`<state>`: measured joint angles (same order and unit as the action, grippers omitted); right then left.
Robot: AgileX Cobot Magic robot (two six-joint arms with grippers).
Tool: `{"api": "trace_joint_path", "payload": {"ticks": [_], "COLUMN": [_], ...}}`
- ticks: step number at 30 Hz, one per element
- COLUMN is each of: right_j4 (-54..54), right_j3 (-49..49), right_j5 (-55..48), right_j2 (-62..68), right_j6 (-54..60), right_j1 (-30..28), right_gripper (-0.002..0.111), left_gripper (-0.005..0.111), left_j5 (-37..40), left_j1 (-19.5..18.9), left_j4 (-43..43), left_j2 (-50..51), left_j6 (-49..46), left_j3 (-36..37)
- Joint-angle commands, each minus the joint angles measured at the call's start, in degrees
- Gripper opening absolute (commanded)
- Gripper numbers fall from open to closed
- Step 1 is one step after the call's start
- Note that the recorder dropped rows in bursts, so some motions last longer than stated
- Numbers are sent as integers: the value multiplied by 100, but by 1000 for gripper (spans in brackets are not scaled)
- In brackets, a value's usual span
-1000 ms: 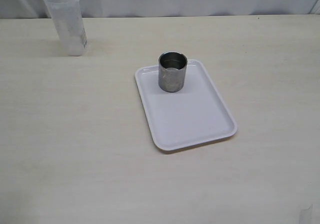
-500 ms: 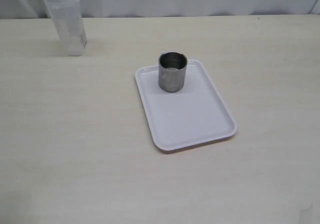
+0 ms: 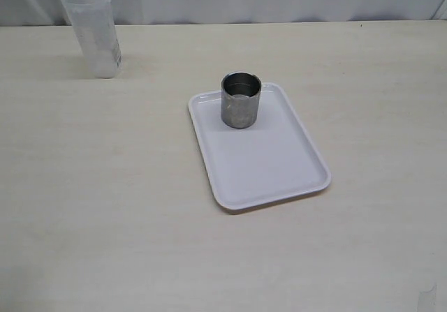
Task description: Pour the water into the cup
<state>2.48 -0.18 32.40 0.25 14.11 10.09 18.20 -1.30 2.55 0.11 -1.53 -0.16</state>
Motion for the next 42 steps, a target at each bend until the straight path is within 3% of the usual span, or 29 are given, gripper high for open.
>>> {"api": "trace_joint_path", "payload": {"ticks": [1, 7, 15, 29, 42], "right_j4": [-212, -1155, -565, -565, -508], "right_j3": [18, 18, 18, 18, 18], "right_j5": [-281, -598, -1521, -4678, -5060], "right_j2": [-25, -25, -25, -25, -25], "right_j6": [-144, -1095, -905, -1411, -1124], "right_j1": [-145, -565, -574, -574, -574], "right_gripper": [4, 4, 4, 4, 4], "left_gripper": [0, 0, 0, 0, 0], "left_j5": [-25, -25, -25, -25, -25], "left_j1": [35, 35, 35, 35, 35], "left_j4": [-28, -28, -28, -28, -28], "left_j2": [-11, -11, -11, -11, -11], "left_j6": [29, 29, 29, 29, 29], "left_j3": [16, 16, 16, 16, 16]}}
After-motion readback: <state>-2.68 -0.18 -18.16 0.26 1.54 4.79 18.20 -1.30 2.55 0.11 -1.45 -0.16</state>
